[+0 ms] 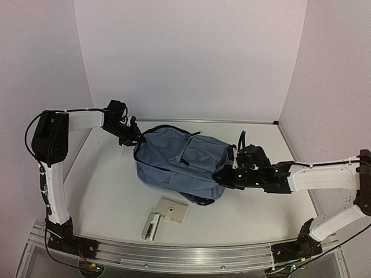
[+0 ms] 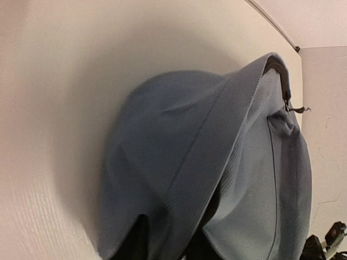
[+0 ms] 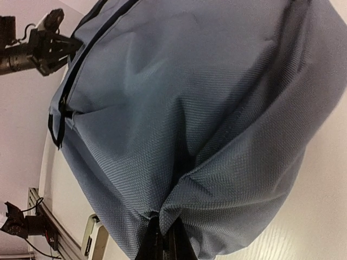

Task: Pack the student bag
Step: Adjust the student bag at the center of the board.

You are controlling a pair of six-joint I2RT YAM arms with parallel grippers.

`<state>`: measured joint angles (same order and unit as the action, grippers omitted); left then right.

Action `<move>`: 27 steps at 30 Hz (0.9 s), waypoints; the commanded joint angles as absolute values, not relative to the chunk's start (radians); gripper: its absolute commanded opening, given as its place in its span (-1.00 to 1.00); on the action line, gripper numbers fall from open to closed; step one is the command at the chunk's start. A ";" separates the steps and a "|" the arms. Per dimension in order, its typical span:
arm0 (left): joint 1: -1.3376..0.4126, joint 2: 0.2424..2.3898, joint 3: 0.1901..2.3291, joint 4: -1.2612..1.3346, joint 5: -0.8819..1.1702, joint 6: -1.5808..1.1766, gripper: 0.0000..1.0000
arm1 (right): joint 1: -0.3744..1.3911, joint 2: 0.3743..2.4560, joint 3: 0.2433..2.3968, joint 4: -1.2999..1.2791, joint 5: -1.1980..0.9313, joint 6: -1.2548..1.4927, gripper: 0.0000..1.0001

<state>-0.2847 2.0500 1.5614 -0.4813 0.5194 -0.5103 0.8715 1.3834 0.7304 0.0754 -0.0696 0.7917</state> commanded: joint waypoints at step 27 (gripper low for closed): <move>-0.563 1.310 0.912 -0.052 0.304 -0.630 0.65 | 0.974 1.771 1.403 -0.407 -0.055 0.384 -0.07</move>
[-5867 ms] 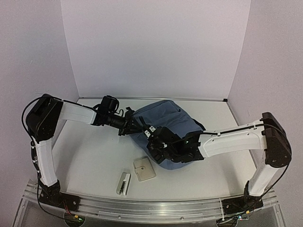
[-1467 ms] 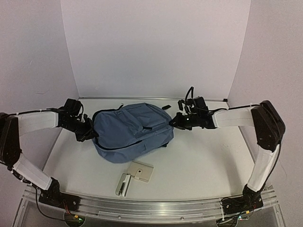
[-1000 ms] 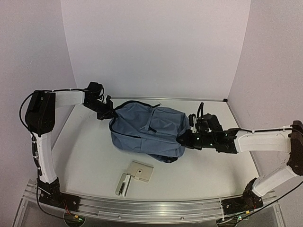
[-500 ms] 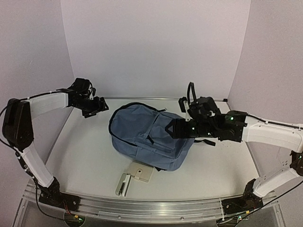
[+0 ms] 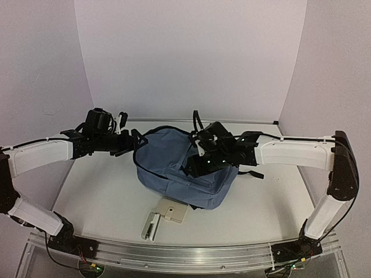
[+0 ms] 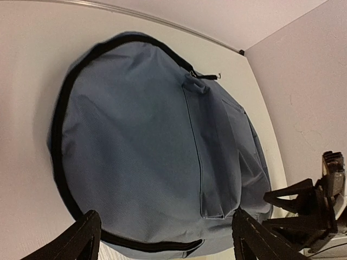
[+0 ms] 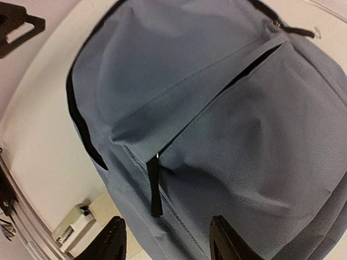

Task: Pack the student bag
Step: Adjust the student bag at the center of the board, then unzip the student bag at the center of the board.

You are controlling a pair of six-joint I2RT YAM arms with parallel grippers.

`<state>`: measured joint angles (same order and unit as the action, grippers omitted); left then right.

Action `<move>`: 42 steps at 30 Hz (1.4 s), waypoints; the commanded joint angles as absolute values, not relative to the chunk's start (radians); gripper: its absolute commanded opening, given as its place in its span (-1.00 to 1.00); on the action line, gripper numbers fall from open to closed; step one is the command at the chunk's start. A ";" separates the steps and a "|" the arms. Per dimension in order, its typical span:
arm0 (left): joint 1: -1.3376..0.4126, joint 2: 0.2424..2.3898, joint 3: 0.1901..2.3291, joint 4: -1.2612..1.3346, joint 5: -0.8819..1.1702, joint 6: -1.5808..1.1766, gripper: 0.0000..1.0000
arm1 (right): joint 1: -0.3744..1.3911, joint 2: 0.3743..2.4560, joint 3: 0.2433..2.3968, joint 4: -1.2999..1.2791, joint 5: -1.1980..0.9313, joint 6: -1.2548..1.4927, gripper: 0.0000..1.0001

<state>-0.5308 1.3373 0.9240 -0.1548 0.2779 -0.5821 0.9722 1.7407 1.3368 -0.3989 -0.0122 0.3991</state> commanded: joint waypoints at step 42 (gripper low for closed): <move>-0.702 1.459 0.948 0.027 0.346 -0.593 0.62 | 0.990 1.875 1.417 -0.336 0.071 0.468 -0.79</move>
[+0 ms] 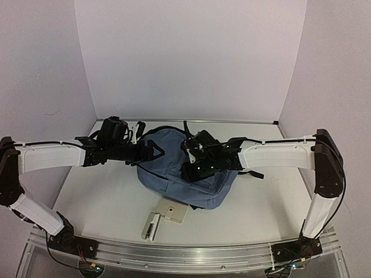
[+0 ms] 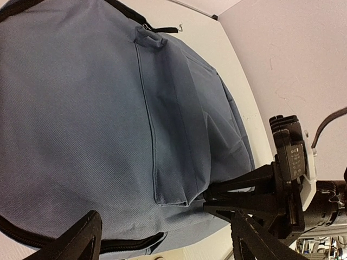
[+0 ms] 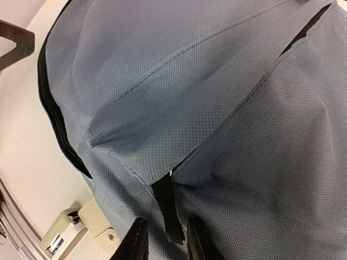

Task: Pack the student bag
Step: Unzip the student bag at the center of the board.

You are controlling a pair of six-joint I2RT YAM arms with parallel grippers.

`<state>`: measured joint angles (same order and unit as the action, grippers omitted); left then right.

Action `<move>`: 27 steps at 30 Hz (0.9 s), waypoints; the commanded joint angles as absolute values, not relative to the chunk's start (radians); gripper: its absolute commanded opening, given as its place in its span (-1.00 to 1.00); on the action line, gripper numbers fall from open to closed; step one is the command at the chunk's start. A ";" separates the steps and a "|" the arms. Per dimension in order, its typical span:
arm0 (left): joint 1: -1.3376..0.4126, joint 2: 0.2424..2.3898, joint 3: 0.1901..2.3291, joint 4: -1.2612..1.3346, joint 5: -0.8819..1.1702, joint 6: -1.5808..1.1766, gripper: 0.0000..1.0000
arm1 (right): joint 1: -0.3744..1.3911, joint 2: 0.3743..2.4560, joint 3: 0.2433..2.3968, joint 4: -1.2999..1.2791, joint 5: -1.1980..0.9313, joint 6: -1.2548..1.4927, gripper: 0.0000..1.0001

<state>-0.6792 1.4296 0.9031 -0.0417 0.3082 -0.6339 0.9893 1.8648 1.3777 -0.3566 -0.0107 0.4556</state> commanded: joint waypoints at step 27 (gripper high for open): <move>-0.845 1.693 1.093 -0.056 0.161 -0.434 -0.13 | 0.991 1.793 1.390 -0.284 0.064 0.505 -1.00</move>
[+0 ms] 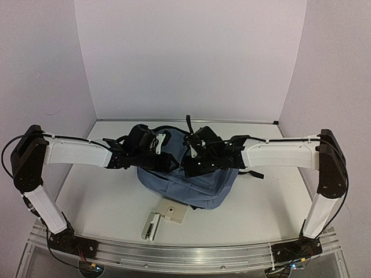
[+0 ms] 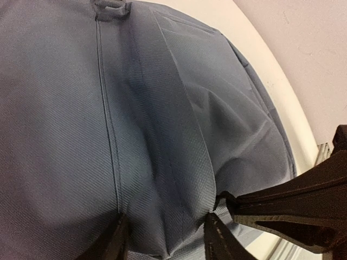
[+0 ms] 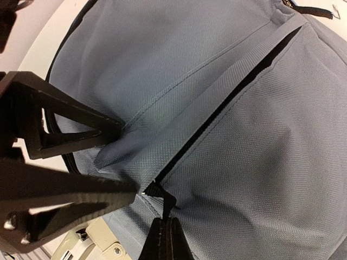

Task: Pack the student bag
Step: Unzip the student bag at the center of the board.

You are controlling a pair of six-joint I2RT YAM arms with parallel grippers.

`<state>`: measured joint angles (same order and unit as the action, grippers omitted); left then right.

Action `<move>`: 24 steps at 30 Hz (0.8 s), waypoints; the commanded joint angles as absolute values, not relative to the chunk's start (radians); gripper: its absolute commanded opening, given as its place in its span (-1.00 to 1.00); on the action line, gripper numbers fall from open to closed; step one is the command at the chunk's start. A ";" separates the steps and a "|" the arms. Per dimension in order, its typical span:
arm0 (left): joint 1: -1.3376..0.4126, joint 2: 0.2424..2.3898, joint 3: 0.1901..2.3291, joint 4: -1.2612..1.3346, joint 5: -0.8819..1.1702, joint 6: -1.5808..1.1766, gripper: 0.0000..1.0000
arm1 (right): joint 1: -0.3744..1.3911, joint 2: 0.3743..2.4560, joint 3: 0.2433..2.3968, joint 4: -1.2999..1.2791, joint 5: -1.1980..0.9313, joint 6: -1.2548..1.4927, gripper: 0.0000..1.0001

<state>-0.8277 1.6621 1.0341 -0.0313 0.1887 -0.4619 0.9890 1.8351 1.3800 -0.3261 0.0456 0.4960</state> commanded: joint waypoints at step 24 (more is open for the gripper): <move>-0.884 1.656 1.059 -0.127 0.100 -0.456 -0.99 | 0.958 1.815 1.483 -0.280 0.382 0.467 -1.00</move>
<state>-0.8731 1.6945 1.0859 -0.0696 0.1188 -0.4372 0.9892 1.8166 1.4182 -0.3070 0.2523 0.4882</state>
